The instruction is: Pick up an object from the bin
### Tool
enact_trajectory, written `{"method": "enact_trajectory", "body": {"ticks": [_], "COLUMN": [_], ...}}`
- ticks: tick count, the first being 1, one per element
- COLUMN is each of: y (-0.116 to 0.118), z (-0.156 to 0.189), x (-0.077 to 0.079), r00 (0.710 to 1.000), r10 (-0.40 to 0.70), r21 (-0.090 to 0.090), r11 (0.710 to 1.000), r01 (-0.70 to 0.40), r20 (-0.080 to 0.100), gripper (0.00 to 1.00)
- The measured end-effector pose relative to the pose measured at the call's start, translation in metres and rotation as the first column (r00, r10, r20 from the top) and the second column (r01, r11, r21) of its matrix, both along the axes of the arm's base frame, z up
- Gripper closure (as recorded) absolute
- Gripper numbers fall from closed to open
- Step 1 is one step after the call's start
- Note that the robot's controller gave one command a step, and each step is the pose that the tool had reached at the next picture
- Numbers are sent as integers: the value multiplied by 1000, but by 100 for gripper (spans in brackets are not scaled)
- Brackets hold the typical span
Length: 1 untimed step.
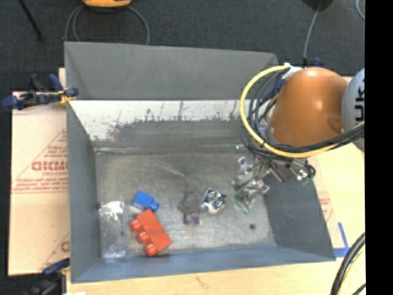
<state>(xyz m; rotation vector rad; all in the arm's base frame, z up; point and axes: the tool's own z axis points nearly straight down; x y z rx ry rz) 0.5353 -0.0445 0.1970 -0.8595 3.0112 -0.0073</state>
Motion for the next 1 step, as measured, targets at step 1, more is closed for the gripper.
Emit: {"method": "enact_trajectory", "body": {"ticks": [1], "y": [-28], "z": [26], "x": [-17], "r00": [997], "r10": [72], "r21": [0], "r11": [997], "r01": [-72], "r20": [-5], "gripper": [100]}}
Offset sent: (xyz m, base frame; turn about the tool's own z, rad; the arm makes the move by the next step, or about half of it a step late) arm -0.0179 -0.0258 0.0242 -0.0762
